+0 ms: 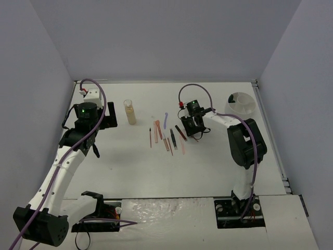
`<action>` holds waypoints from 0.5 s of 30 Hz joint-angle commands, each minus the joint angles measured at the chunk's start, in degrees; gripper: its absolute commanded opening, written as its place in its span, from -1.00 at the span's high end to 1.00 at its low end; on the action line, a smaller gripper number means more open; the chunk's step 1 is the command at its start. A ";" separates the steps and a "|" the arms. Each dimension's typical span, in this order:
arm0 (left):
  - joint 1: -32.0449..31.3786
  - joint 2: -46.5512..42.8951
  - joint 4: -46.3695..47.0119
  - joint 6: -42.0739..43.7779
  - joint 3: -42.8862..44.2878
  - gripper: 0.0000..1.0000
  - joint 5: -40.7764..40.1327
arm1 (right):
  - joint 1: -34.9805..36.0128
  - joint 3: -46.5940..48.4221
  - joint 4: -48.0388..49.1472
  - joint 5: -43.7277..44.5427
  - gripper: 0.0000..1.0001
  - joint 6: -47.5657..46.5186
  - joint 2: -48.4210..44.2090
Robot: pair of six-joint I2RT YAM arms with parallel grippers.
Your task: Organize the makeup
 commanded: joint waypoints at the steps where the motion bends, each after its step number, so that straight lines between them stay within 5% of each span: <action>1: 0.32 -0.08 2.19 0.42 2.06 -0.94 0.32 | -0.45 2.88 -1.46 -0.11 0.39 -1.85 1.05; 15: 0.32 -0.03 2.12 0.42 2.06 -0.94 0.36 | -0.80 4.13 -3.42 1.99 1.00 -2.94 2.38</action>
